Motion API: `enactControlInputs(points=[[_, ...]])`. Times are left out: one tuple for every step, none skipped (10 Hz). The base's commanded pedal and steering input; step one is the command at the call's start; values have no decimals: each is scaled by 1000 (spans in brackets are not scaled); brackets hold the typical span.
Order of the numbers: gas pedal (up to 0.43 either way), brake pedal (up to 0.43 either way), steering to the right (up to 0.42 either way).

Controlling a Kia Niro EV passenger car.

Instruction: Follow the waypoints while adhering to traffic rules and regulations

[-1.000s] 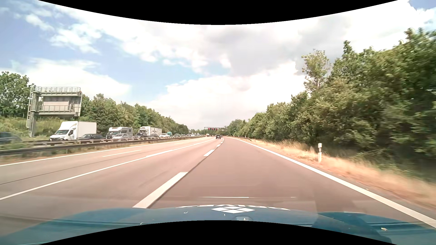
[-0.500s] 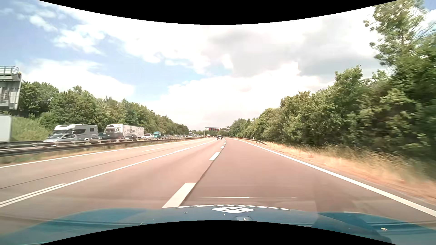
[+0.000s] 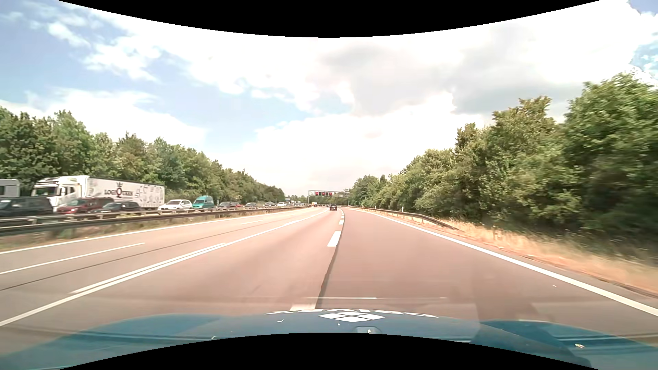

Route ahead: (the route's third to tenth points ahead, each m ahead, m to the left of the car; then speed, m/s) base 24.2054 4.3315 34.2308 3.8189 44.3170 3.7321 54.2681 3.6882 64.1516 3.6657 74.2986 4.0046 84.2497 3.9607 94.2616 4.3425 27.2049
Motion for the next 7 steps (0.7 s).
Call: enactControlInputs(points=[[220, 0, -4], [220, 0, -4], [220, 0, -4], [220, 0, -3], [220, 0, -3], [220, 0, -2], [220, 0, -2]])
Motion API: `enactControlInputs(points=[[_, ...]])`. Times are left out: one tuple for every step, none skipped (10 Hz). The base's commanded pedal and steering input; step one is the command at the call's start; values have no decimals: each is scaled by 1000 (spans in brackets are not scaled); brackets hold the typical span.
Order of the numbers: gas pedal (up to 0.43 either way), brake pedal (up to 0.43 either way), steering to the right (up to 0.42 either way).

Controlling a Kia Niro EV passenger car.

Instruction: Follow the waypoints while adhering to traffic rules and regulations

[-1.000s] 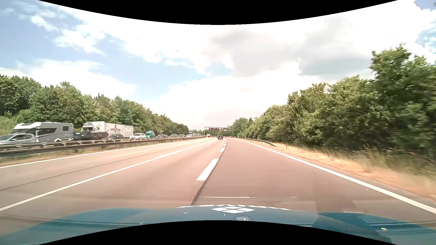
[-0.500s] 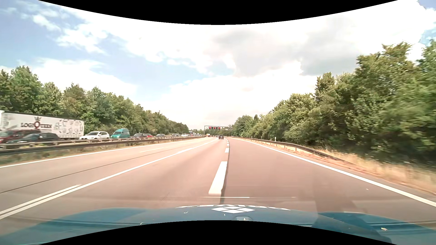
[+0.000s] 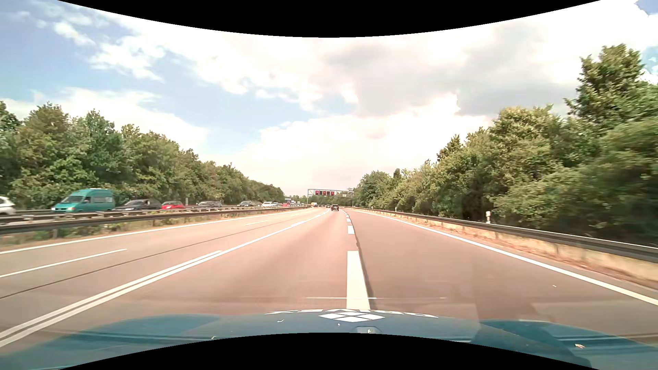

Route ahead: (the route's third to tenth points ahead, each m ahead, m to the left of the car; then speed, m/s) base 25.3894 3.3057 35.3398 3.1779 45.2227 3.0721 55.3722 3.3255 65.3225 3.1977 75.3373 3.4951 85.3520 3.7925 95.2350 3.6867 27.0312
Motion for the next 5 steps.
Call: enactControlInputs(points=[[220, 0, -2], [220, 0, -2], [220, 0, -1], [220, 0, 0], [220, 0, 0]])
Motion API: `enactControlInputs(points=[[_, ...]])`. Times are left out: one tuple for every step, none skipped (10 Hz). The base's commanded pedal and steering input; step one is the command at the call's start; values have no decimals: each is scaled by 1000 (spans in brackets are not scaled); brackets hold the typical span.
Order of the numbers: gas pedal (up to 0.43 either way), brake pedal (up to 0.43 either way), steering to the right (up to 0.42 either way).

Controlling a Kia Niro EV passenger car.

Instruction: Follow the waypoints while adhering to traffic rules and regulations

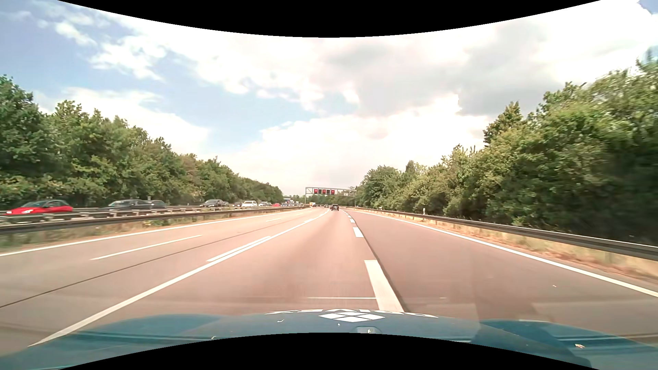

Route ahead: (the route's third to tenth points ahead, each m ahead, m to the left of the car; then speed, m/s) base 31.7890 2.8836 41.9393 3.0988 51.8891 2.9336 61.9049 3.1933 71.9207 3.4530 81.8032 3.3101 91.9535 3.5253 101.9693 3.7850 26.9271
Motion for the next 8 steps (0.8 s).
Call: enactControlInputs(points=[[220, 0, 0], [220, 0, 0], [220, 0, 1], [220, 0, 1], [220, 0, 1], [220, 0, 1], [220, 0, 1], [220, 0, 1]])
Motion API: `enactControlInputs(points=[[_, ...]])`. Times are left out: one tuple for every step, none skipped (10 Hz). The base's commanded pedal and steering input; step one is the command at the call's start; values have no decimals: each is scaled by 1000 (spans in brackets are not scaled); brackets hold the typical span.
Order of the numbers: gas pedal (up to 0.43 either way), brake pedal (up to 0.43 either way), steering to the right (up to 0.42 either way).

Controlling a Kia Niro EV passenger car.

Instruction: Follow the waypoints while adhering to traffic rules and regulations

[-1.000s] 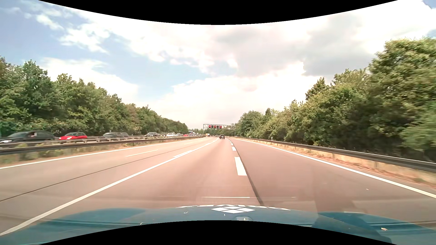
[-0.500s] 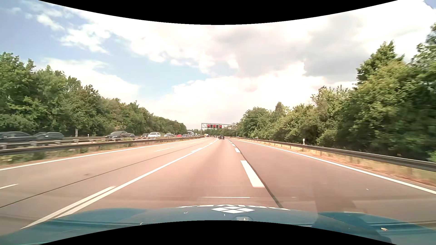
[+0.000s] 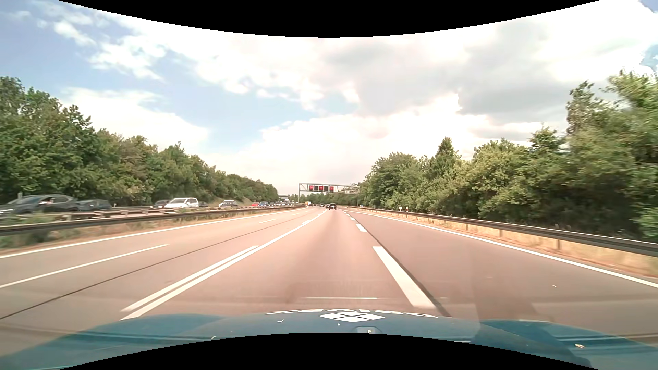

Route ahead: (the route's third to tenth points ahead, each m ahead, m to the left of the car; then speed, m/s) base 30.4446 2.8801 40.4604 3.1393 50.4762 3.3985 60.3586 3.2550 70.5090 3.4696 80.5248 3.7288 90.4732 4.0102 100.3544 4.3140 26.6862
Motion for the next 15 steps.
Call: enactControlInputs(points=[[228, 0, 1], [228, 0, -1], [228, 0, -3], [228, 0, -3], [240, 0, -3], [240, 0, -3], [240, 0, -3], [240, 0, -3], [240, 0, -3], [240, 0, -3], [240, 0, -3], [240, 0, -3], [240, 0, -3], [240, 0, -3], [240, 0, -3]])
